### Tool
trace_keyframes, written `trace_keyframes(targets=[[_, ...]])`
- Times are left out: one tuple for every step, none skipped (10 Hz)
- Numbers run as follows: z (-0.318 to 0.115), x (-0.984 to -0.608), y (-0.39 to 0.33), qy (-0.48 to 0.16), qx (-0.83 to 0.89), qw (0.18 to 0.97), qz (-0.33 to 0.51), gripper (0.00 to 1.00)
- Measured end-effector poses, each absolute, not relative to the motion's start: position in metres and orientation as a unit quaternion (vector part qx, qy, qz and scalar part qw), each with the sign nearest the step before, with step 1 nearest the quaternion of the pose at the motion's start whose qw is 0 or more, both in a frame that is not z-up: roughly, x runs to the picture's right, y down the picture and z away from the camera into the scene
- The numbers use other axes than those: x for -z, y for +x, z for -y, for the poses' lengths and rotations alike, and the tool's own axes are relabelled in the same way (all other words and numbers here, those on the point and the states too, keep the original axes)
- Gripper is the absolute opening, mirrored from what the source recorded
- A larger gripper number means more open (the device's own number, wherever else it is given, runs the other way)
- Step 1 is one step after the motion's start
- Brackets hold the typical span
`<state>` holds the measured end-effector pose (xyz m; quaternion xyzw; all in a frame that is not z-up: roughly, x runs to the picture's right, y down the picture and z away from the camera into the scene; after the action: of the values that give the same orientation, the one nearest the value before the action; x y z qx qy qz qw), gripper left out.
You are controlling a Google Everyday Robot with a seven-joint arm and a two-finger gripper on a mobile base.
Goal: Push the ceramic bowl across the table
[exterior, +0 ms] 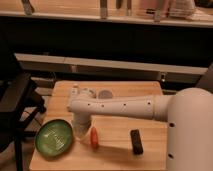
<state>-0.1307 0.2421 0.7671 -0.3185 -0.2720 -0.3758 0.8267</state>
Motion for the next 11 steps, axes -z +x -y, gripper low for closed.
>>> trace_keyframes(targets=[[-0.2415,-0.7671,-0.1310,-0.318,0.376,0.826,0.273,0.01],[-0.2408,-0.7673,-0.1313,-0.317,0.377,0.826,0.274,0.01],[-0.2410,-0.7680,-0.1310,-0.317,0.378,0.825,0.275,0.01],[-0.2405,-0.7680,-0.1311,-0.317,0.378,0.825,0.276,0.01],[-0.2406,-0.7684,-0.1310,-0.317,0.380,0.824,0.277,0.01],[-0.2400,-0.7685,-0.1312,-0.316,0.381,0.823,0.278,0.01],[-0.2399,-0.7688,-0.1313,-0.316,0.382,0.822,0.279,0.01],[-0.2397,-0.7690,-0.1316,-0.316,0.383,0.822,0.280,0.01],[-0.2397,-0.7694,-0.1316,-0.315,0.383,0.822,0.281,0.01],[-0.2401,-0.7701,-0.1315,-0.316,0.384,0.821,0.281,0.01],[-0.2399,-0.7704,-0.1317,-0.315,0.385,0.820,0.282,0.01]])
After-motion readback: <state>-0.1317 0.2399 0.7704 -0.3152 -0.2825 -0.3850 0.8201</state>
